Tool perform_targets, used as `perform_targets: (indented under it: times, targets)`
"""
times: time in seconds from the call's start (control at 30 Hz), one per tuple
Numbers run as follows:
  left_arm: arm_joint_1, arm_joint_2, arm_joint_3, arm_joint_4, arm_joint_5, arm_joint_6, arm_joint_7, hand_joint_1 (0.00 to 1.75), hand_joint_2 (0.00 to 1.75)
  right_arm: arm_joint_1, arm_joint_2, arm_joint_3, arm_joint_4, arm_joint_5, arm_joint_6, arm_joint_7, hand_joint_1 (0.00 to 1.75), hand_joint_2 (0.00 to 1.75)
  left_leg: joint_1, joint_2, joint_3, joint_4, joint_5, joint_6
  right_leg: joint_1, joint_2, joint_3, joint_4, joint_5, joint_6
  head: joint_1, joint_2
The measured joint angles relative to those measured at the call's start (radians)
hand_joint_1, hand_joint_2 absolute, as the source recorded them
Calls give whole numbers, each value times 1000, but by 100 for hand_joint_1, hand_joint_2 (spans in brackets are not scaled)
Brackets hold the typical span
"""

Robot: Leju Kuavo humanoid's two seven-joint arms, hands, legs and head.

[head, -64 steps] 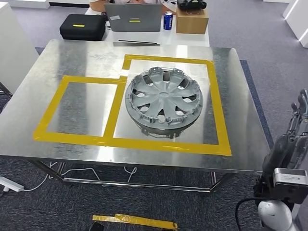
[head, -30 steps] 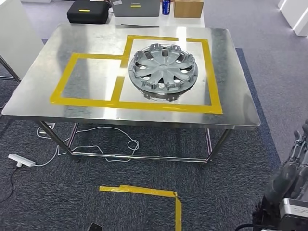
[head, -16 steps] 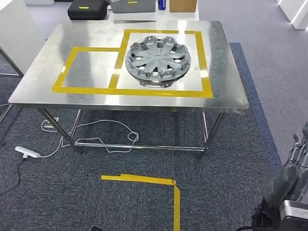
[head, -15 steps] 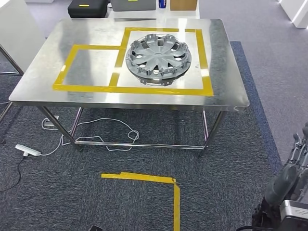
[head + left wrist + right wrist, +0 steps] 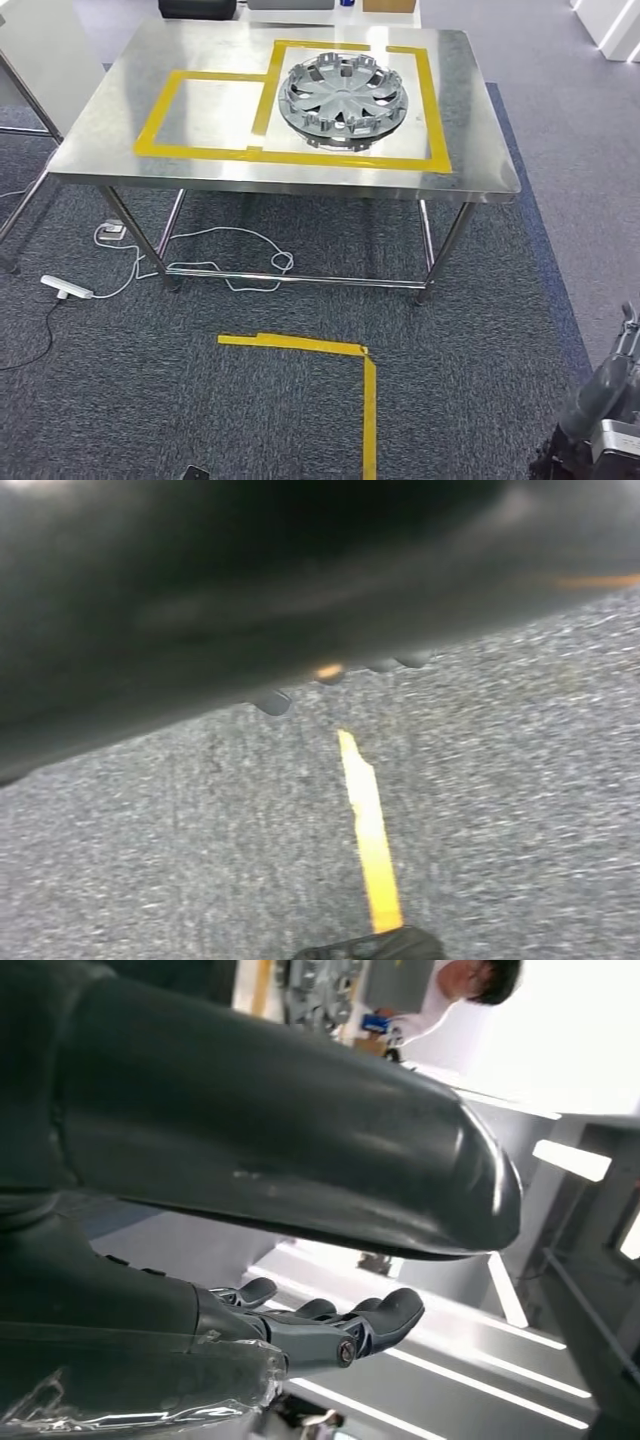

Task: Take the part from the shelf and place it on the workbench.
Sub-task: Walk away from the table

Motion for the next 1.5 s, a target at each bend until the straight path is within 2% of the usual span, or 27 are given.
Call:
perform_targets:
  times: [0.07,0.1,0.13,0.2,0.23,0.33,0.37,0.4,0.43,0.5,0.57,0.6,0.67,0.73,0.83,0.87,0.9,0.97,1.03,1.07,1.13,1.23,1.3,1.37,1.4,1.43,1.5]
  targets:
    - [1,-2,3,0,1,2,0,0,0,10,16,-25,1,-8,6,-1,0,0,-4,0,-17,1,19,-4,7,0,118,-160,-9,-13,-1,0]
    - [2,-3,4,0,2,2,0,0,0,14,26,-38,1,-11,13,-2,0,0,-3,0,-22,1,30,-8,11,0,152,-213,-21,-17,-1,0]
    - [3,-3,5,0,2,3,-1,0,0,20,35,-51,1,-12,23,-4,0,0,-2,1,-27,-1,41,-13,15,0,163,-241,-25,-18,-1,0]
    - [5,-4,7,0,3,3,-1,0,0,30,59,-78,6,-12,47,-5,0,0,3,0,-40,-2,47,-24,15,0,147,-253,-4,-27,0,0]
    - [7,-4,8,0,3,3,-2,0,0,33,71,-89,9,-12,57,-4,0,0,4,-1,-48,12,24,-30,13,-1,138,-257,8,-34,0,0]
    - [9,-5,12,0,3,3,-2,0,0,37,101,-114,23,-11,74,0,0,0,14,-4,-88,167,-119,-48,9,-4,105,-250,36,-46,-5,0]
    - [9,-5,13,0,3,3,-2,0,0,39,108,-121,28,-11,76,1,0,0,18,-4,-98,228,-149,-53,8,-5,90,-244,44,-46,-5,0]
    - [9,-5,14,0,3,3,-2,0,0,39,116,-128,32,-11,78,1,0,0,22,-4,-97,267,-154,-58,7,-5,73,-237,51,-44,-5,0]
    - [9,-5,16,0,3,3,-2,0,0,40,123,-135,37,-12,80,2,0,0,25,-4,-82,276,-137,-62,5,-5,56,-229,57,-41,-5,0]
    - [9,-5,20,0,3,3,-2,0,0,42,136,-149,44,-12,86,3,0,0,32,-4,-11,201,-85,-69,-1,-5,24,-208,65,-33,-6,0]
    - [7,-6,22,0,3,4,-2,0,0,43,146,-165,50,-11,100,8,0,0,33,-8,68,86,-77,-70,-3,-4,-1,-186,69,-24,-6,0]
    - [6,-6,22,0,3,4,-2,0,0,43,151,-173,53,-11,107,11,0,0,32,-10,89,49,-86,-67,-3,-4,-10,-177,72,-19,-6,0]
    - [5,-8,23,0,3,5,-3,0,0,43,164,-192,65,-13,127,16,0,0,30,-12,93,29,-96,-54,-2,-3,-20,-170,81,-6,-6,0]
    - [5,-9,24,0,2,6,-3,0,0,44,180,-216,83,-18,149,17,0,0,31,-9,82,26,-88,-36,-5,-2,-34,-152,62,5,-5,0]
    - [5,-10,25,0,2,6,-3,0,0,44,197,-245,107,-24,166,17,0,0,28,-5,56,24,-65,-11,-7,0,-87,-4,-52,16,0,0]
    - [5,-10,26,0,1,6,-3,0,0,44,201,-252,114,-25,167,16,0,0,24,-3,45,24,-56,-7,-7,0,-105,60,-83,17,0,0]
    - [5,-10,26,0,1,6,-3,0,0,45,204,-257,120,-26,168,16,0,0,20,-2,34,24,-47,-4,-7,0,-112,103,-95,16,0,0]
    - [5,-10,28,0,1,6,-3,0,0,45,210,-266,130,-28,169,16,0,0,11,-1,12,25,-29,-2,-6,1,-75,90,-63,7,0,0]
    - [4,-11,28,0,0,6,-3,0,0,43,214,-270,135,-29,172,17,0,0,4,-2,-5,25,-13,-2,2,0,25,-45,-22,-13,-1,0]
    - [4,-12,28,0,0,7,-3,0,0,42,217,-273,136,-28,177,20,0,0,1,-3,-11,25,-5,-4,6,0,78,-121,-19,-22,-2,0]
    - [4,-14,29,0,-1,9,-3,0,0,39,224,-282,140,-18,193,30,0,0,2,-3,-15,25,8,-13,14,-1,129,-208,-30,-31,0,0]
    - [5,-16,31,0,-1,17,-3,0,0,37,246,-316,177,17,235,41,0,0,9,-4,-22,32,10,-31,15,-3,121,-229,-6,-41,5,0]
    - [8,-18,36,0,1,21,-3,0,0,33,264,-346,231,41,274,44,0,0,12,-6,-42,88,-56,-44,10,-5,108,-239,16,-50,0,0]
    - [12,-18,43,0,5,24,-2,0,0,25,286,-388,314,66,323,46,0,0,19,-6,-68,200,-145,-57,9,-7,90,-238,30,-53,-4,0]
    - [14,-18,47,0,7,26,-2,0,0,18,299,-416,366,78,349,49,0,0,23,-6,-74,249,-165,-63,9,-7,81,-236,36,-52,-4,0]
    - [16,-18,52,0,9,27,-1,0,0,8,310,-446,420,91,373,54,0,0,26,-6,-70,273,-165,-67,7,-7,72,-233,41,-50,-4,0]
    - [19,-18,59,0,10,31,1,0,0,-15,333,-516,540,111,404,71,0,0,31,-8,-9,209,-120,-74,3,-4,56,-220,48,-43,-4,0]
